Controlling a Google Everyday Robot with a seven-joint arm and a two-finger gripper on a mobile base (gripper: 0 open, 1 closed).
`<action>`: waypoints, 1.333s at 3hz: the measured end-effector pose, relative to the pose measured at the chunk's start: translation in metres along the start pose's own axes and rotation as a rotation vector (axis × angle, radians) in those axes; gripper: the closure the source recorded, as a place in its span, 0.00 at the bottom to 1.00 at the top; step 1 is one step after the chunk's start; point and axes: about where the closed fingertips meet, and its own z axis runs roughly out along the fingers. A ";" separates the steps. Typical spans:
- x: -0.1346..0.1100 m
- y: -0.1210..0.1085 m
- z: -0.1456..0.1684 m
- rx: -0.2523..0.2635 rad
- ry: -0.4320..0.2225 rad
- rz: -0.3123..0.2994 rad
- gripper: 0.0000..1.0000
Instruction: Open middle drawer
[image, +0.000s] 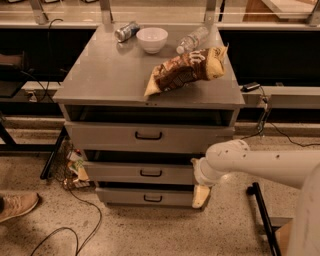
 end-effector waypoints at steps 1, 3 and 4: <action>-0.006 -0.022 0.021 0.008 -0.032 0.003 0.00; -0.008 -0.053 0.067 0.036 -0.044 0.048 0.00; 0.004 -0.046 0.087 0.025 -0.053 0.093 0.19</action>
Offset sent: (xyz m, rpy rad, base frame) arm 0.0824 0.0298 -0.0381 0.0606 -0.0755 -0.0450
